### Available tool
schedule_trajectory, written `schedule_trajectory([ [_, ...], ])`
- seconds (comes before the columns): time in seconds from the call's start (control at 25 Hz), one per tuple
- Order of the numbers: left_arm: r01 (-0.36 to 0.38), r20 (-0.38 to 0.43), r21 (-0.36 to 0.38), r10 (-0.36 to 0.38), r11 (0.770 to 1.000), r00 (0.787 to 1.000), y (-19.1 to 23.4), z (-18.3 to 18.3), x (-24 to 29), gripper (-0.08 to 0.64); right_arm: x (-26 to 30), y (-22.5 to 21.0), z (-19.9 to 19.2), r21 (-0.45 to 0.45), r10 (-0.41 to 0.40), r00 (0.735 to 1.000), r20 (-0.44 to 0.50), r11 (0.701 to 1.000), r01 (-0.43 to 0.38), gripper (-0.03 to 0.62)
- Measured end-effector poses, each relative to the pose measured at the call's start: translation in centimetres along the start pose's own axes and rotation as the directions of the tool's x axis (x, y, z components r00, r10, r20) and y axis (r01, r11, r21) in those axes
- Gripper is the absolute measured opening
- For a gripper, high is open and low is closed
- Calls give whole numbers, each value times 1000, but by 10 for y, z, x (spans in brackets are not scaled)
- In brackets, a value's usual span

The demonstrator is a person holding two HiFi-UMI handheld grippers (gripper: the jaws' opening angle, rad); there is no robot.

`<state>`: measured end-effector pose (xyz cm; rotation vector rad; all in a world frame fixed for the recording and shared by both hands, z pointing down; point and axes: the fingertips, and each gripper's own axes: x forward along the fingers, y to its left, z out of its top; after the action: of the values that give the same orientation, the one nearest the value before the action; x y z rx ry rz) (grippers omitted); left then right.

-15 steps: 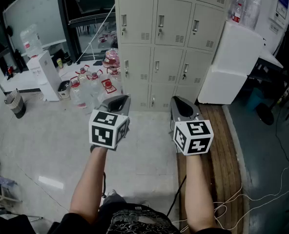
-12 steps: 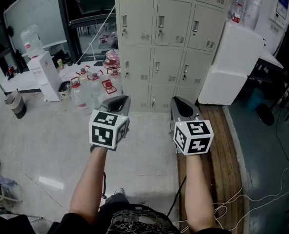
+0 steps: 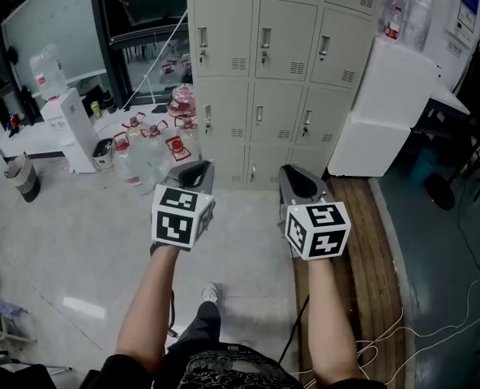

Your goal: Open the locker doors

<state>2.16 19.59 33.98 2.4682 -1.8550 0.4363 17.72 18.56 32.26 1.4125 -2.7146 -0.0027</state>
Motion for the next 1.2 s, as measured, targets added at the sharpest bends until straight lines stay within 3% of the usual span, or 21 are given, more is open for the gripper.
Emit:
schedule_trajectory([
  [0.2,60,41,-60,-58,996,997,17,11,28,2,35,-10,-2,11,-10,1000,-4,1000,10,21],
  [0.56,108,62,-46,-105,993,993,75,33,95,2,119,-26,3,7,-36,999,-33,999,36,72],
  [0.76,175,56,-73,-171,982,984,98,38,133,2,159,-38,12,-2,-77,996,-41,997,77,94],
  [0.92,190,61,-67,-186,980,981,123,45,158,0,191,-39,20,-5,-65,997,-49,998,64,190],
  [1.2,230,57,-68,-227,971,972,163,58,201,2,244,-45,42,-8,-63,997,-37,998,62,297],
])
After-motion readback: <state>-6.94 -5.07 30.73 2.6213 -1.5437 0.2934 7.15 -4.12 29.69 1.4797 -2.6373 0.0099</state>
